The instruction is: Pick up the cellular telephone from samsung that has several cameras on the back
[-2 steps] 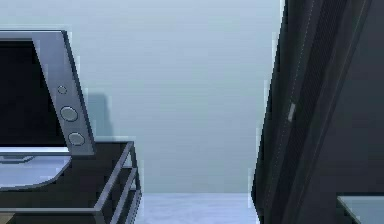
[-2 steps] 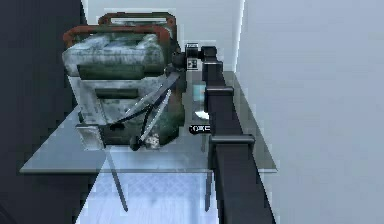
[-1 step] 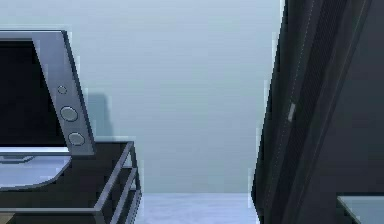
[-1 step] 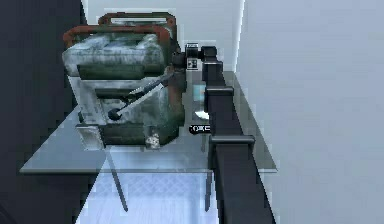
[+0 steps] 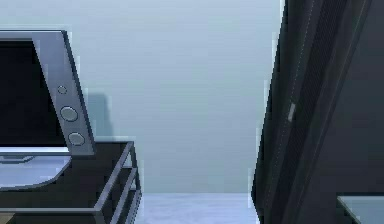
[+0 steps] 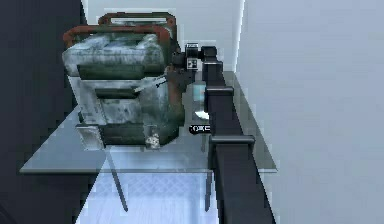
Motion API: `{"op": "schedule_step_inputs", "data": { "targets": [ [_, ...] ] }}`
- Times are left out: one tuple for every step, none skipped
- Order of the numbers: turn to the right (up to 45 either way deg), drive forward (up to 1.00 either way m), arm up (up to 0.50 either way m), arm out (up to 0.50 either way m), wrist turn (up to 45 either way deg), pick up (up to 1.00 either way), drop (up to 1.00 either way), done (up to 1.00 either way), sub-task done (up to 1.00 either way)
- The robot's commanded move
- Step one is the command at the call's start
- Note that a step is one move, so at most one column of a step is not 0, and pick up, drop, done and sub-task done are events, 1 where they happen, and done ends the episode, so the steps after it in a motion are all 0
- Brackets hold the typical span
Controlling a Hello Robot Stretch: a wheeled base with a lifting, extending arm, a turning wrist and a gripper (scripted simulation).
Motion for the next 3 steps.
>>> {"op": "schedule_step_inputs", "data": {
  "targets": [
    [0.0,0.00,0.00,0.00,6.0,0.00,0.00,0.00,0.00],
    [0.0,0.00,-0.30,0.00,0.0,0.00,0.00,0.00,0.00],
    [0.0,0.00,0.00,0.00,0.0,1.00,0.00,0.00,0.00]
  ]
}}
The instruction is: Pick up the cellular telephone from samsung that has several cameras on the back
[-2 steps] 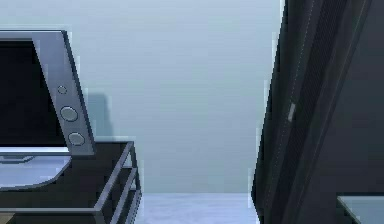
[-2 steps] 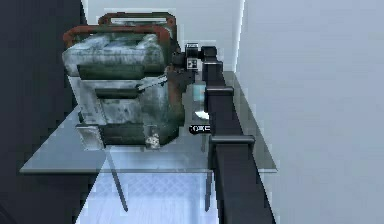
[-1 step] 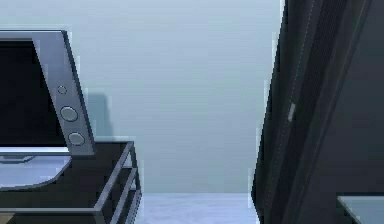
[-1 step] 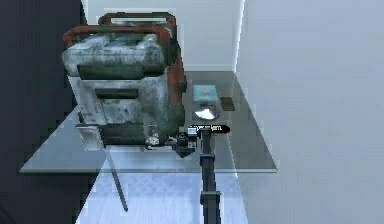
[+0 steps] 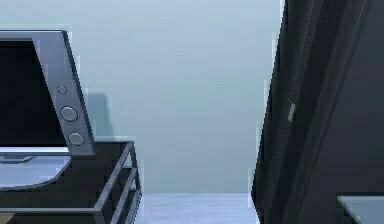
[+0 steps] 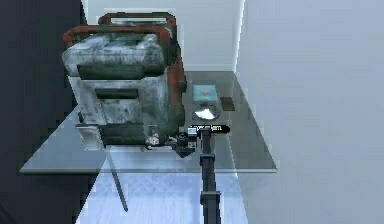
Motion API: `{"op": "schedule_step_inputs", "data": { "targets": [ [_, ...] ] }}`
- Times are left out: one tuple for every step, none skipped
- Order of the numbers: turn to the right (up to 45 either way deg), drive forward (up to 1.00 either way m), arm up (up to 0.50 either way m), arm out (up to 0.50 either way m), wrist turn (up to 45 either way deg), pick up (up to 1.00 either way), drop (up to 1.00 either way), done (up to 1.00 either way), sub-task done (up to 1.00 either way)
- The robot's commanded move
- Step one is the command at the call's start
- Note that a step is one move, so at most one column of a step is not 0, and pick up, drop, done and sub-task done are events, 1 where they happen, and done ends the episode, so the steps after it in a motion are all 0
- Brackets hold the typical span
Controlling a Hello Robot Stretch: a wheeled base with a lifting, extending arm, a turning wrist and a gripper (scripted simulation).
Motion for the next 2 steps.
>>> {"op": "schedule_step_inputs", "data": {
  "targets": [
    [0.0,0.00,0.10,0.00,0.0,0.00,0.00,0.00,0.00],
    [0.0,0.00,0.00,0.00,0.0,0.00,0.00,1.00,0.00]
  ]
}}
